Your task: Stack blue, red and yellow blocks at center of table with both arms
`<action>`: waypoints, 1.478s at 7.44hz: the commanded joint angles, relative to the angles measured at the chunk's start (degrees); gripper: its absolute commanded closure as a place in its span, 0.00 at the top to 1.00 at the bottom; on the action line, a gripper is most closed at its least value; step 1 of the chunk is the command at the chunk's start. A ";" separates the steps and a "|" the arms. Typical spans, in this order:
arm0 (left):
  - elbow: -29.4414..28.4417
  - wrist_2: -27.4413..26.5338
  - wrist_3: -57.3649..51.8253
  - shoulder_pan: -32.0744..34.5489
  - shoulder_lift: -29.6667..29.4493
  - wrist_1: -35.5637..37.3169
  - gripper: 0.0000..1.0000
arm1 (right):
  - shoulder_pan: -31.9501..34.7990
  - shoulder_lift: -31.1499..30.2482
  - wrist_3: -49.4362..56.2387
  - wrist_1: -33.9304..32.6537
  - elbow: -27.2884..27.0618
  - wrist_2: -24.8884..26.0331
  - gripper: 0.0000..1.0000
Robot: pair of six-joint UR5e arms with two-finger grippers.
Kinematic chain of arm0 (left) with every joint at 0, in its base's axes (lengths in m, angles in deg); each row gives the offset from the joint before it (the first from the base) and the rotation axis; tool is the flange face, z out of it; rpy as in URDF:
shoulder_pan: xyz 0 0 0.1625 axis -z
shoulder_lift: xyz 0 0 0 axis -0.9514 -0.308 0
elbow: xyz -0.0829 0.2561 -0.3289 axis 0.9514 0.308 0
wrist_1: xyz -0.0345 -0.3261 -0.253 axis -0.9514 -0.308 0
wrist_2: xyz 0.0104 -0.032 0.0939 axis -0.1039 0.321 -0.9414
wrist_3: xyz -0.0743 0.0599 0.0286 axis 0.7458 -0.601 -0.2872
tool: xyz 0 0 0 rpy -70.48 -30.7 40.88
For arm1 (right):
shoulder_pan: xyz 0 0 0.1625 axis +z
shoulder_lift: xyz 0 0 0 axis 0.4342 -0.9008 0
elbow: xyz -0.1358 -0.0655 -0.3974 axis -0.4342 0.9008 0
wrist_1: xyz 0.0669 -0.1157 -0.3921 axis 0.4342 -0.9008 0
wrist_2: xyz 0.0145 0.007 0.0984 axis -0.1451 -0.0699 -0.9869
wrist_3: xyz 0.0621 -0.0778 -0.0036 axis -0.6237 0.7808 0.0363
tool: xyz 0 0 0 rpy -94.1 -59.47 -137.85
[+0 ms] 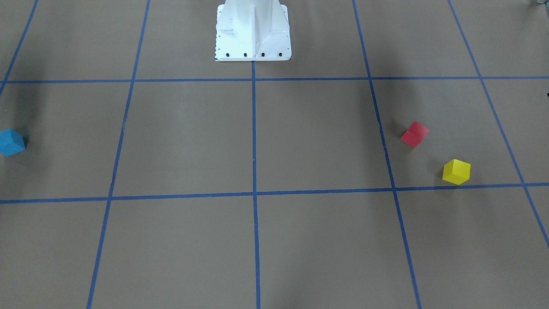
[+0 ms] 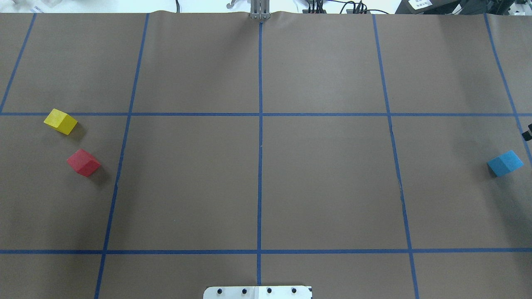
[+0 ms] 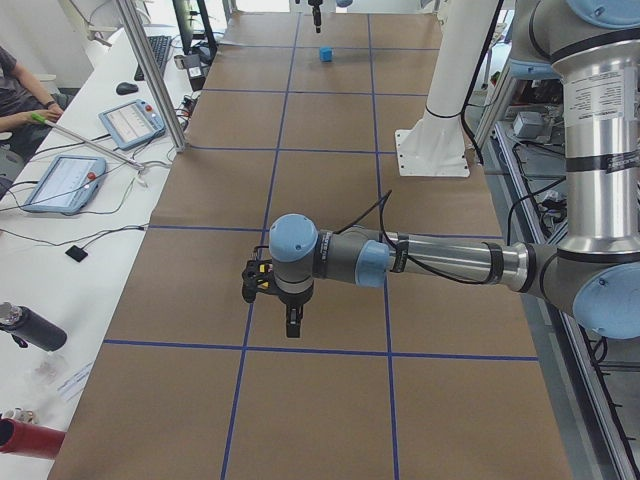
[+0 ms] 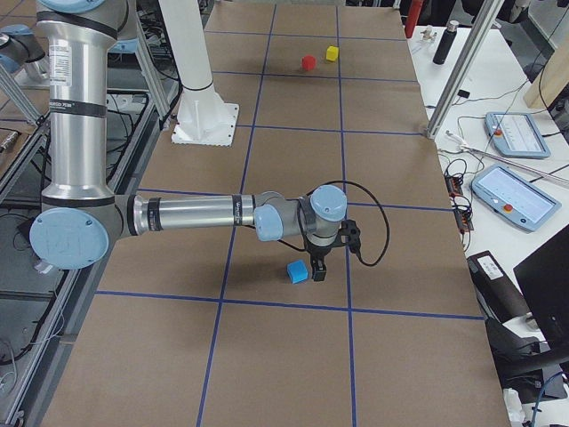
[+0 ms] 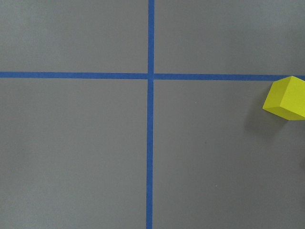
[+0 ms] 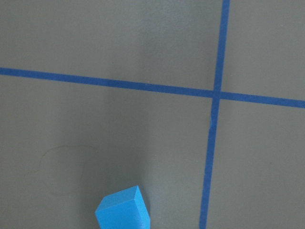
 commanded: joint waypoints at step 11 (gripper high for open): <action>0.64 0.33 0.03 0.03 0.05 -0.01 1.00 | -10.34 -2.56 5.33 5.55 1.32 7.97 0.91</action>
